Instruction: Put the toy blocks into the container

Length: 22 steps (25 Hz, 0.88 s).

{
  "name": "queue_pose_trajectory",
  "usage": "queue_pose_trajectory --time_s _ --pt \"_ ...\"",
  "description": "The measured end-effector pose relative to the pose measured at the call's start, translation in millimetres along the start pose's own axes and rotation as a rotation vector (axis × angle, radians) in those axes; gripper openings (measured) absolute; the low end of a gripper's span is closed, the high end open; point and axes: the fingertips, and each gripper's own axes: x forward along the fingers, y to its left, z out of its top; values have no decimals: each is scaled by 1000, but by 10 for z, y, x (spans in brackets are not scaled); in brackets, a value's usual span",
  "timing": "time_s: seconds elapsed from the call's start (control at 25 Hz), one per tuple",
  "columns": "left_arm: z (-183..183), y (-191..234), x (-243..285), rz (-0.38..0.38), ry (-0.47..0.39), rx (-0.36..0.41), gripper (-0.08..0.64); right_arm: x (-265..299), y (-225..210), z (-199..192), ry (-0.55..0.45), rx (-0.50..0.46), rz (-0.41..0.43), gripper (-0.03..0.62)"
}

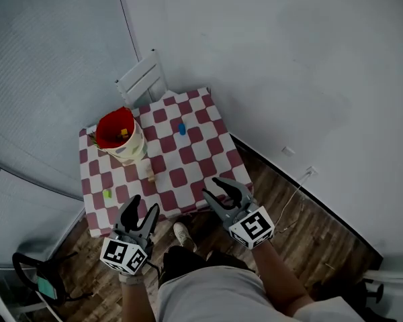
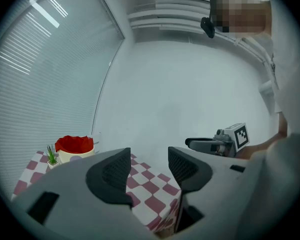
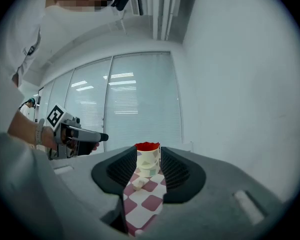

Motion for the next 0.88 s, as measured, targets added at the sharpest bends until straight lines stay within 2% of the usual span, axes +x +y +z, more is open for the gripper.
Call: queue_pose_trajectory --time_s 0.16,0.32,0.52,0.68,0.88 --pt "-40 426 174 -10 15 -5 219 478 -135 -11 35 -16 -11 132" --pt "-22 879 311 -24 15 -44 219 955 -344 -112 88 0 -60 132" --pt "16 1336 431 -37 46 -40 219 1394 -586 -317 164 8 -120 132" --pt "-29 1625 455 -34 51 -78 219 1628 -752 -509 226 11 -156 132" --pt "-92 1833 486 4 72 -99 219 1895 -977 -720 283 32 -158 132"
